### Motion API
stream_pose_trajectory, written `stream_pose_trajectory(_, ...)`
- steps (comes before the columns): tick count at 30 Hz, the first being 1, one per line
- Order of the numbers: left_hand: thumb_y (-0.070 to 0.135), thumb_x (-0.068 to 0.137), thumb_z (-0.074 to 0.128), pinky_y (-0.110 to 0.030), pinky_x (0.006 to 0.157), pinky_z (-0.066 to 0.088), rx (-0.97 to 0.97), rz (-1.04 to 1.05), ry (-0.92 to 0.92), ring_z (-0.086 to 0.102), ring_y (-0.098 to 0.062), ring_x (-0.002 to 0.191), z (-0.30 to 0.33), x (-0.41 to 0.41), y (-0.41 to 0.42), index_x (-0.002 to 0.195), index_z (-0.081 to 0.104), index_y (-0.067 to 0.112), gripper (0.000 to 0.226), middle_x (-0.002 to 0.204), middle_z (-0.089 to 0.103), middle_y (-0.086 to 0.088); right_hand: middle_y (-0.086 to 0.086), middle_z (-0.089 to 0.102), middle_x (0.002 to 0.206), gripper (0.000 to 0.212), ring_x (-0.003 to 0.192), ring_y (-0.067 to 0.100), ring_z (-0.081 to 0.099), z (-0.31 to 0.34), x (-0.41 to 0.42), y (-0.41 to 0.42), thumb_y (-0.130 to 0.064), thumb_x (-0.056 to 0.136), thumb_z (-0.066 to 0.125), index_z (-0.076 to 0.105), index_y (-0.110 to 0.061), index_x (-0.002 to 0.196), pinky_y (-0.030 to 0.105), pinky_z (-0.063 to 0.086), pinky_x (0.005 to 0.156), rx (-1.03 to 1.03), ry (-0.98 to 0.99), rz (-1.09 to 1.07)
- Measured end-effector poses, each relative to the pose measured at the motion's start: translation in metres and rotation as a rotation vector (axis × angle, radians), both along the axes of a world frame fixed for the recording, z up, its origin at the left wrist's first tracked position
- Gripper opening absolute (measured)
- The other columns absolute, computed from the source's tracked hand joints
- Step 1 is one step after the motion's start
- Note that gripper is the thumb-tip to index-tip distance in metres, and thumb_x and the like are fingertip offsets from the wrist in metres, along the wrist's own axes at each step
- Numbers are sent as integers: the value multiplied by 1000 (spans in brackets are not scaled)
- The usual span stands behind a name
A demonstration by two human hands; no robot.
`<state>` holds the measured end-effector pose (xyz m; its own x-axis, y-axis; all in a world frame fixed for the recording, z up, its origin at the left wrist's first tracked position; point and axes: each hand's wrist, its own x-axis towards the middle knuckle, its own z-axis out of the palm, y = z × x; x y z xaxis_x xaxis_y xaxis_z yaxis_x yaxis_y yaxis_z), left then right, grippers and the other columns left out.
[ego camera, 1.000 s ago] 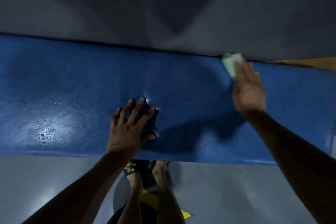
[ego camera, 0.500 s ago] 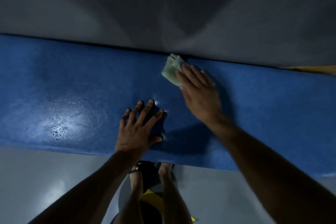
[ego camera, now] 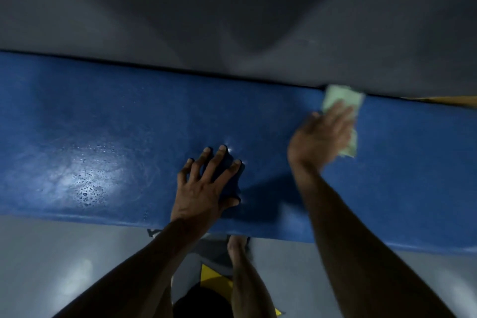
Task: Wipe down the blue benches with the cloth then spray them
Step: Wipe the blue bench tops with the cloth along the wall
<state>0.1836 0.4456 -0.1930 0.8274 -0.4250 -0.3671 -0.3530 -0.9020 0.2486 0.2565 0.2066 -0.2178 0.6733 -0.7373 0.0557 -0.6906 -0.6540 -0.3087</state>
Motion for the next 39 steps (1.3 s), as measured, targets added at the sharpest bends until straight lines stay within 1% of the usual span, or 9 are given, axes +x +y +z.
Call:
stream_pose_trajectory(4,70,80,59,-55,115,19,-7,-37,65,5,-29,150,7,5,-1,152,13,45,89,166,7,4,10,25,163,55,152,29,19,13,8,96,-33,104,32,30,-14,155,45,13,124,31,88,595)
stream_pose_trajectory(8,60,70,76,-51,104,38,-116,-127,-16,31,-30,142,18,22,30,151,32,39,95,162,27,-3,9,33,160,55,147,29,33,11,9,37,-19,98,35,36,-14,153,48,29,118,-69,138,978)
stream_pose_trajectory(13,46,63,87,-58,107,36,-11,-66,-95,32,-39,143,33,66,133,152,32,37,105,162,27,-7,17,35,158,57,145,36,35,18,-19,-44,-24,98,34,36,-8,153,48,30,118,-46,162,524)
stream_pose_trajectory(18,54,60,86,-61,108,36,142,-50,18,25,-40,146,32,77,177,153,28,41,111,166,15,0,22,22,162,73,149,40,21,10,16,69,-37,93,7,23,-4,156,46,13,121,56,138,19)
stream_pose_trajectory(21,55,63,84,-60,114,30,126,-13,52,16,-37,149,32,76,172,153,23,45,109,167,8,4,24,35,156,56,145,41,33,6,45,174,-25,100,27,39,-3,150,50,20,119,25,13,135)
stream_pose_trajectory(24,57,64,82,-59,115,29,136,0,50,13,-35,150,32,76,176,153,19,47,109,167,6,6,15,30,161,55,149,32,27,10,47,246,-21,98,41,37,-11,152,48,16,122,44,89,620)
stream_pose_trajectory(28,56,63,83,-58,114,30,136,0,45,15,-35,150,30,77,176,153,22,47,108,167,7,6,12,35,159,63,146,30,34,10,43,174,-7,89,45,39,-11,152,47,26,120,-13,148,1021)
stream_pose_trajectory(33,57,68,79,-57,115,25,129,-8,49,9,-34,150,28,77,179,154,18,47,106,167,1,6,15,32,160,60,147,33,32,27,16,55,-29,97,31,37,-10,153,43,21,122,14,231,503)
stream_pose_trajectory(39,61,75,71,-55,118,16,135,-35,61,-1,-33,151,25,78,180,154,5,50,102,167,-10,8,18,16,164,74,152,36,15,19,52,203,-34,89,11,17,-9,158,52,15,121,49,223,138)
